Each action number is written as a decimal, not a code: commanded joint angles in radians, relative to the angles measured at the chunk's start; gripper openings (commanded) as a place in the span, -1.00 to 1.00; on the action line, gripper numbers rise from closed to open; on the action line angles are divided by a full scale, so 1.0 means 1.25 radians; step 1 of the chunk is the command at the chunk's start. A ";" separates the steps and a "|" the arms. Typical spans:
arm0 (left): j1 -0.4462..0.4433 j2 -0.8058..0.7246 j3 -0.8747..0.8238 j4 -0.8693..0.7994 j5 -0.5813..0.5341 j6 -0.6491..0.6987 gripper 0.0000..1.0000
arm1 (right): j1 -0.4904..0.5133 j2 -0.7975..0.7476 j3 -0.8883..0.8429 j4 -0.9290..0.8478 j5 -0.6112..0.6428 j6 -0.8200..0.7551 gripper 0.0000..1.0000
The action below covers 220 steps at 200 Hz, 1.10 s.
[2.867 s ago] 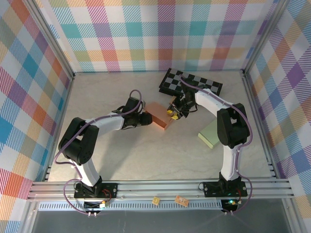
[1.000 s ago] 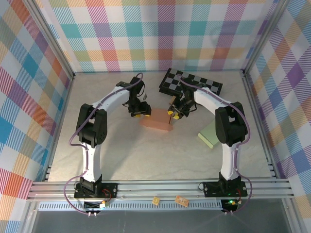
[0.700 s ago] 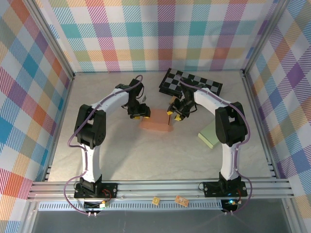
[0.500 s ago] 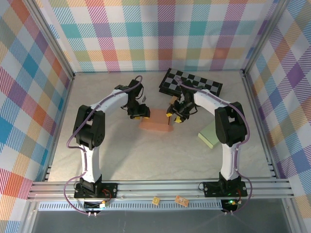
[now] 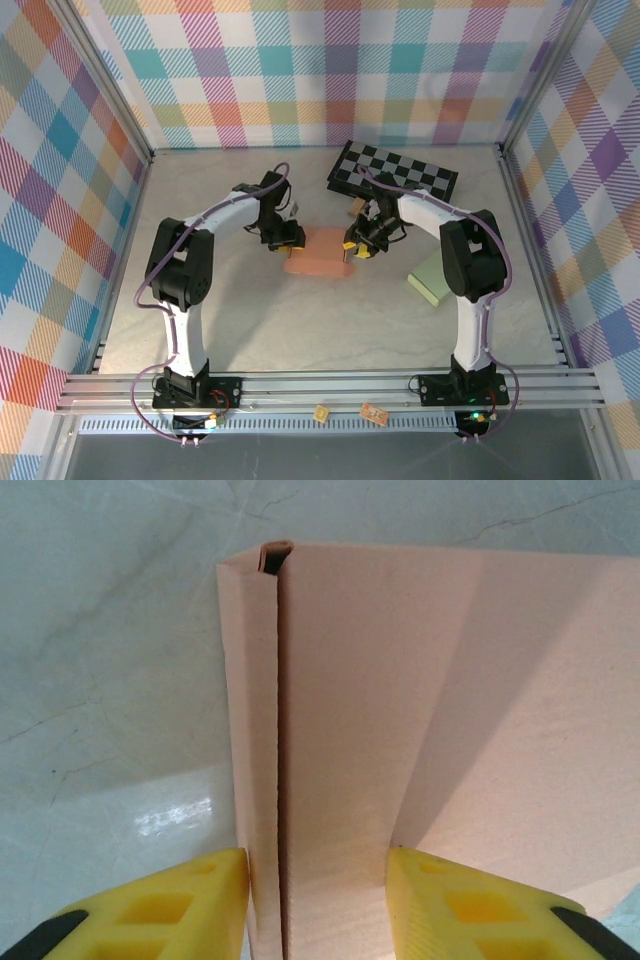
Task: Fold the paper box
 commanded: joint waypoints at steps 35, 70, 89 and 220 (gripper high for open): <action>0.020 -0.042 -0.029 0.027 0.046 -0.006 -0.27 | 0.004 0.003 -0.005 0.001 -0.013 -0.029 -0.35; 0.033 -0.047 -0.049 0.045 0.075 -0.003 -0.30 | -0.001 0.000 0.005 -0.004 -0.042 -0.084 -0.10; 0.042 -0.048 -0.062 0.059 0.099 0.002 -0.34 | -0.006 -0.004 -0.005 0.015 -0.079 -0.115 0.06; 0.111 -0.037 -0.140 0.135 0.220 0.029 -0.62 | -0.055 0.005 -0.124 0.212 -0.247 -0.193 0.27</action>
